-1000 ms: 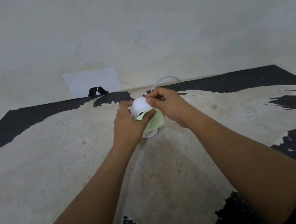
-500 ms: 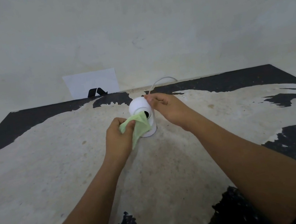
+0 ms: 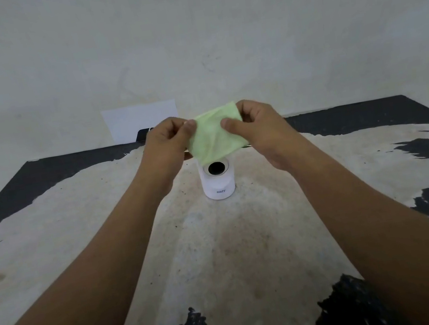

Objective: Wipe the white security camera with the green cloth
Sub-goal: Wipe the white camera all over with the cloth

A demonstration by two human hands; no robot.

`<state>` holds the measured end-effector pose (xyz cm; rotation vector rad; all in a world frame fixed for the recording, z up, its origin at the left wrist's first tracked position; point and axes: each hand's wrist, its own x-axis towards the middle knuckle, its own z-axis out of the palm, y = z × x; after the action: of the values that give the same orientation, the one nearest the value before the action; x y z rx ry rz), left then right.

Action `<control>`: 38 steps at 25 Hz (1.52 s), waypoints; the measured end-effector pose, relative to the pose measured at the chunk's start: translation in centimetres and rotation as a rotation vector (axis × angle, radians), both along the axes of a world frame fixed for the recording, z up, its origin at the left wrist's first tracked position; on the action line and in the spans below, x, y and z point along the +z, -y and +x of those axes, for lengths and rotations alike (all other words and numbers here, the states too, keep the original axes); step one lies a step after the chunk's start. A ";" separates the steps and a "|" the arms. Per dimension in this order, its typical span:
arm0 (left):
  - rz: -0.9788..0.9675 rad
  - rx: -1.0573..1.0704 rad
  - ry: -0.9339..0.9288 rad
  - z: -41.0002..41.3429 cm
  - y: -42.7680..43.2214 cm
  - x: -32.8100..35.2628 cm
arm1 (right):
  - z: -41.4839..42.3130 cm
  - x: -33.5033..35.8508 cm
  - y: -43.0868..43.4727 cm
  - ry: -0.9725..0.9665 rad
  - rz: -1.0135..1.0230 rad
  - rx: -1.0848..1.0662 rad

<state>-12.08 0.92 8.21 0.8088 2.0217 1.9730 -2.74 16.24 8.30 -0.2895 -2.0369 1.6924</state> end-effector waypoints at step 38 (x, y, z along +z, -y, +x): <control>-0.209 0.053 0.217 -2.8 -2.8 -8.5 | -6.1 -3.1 -0.2 0.327 -0.245 0.095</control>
<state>-14.91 3.72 -0.32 0.4777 2.0916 1.7508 -8.79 16.47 5.22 -0.5938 -2.0925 2.0722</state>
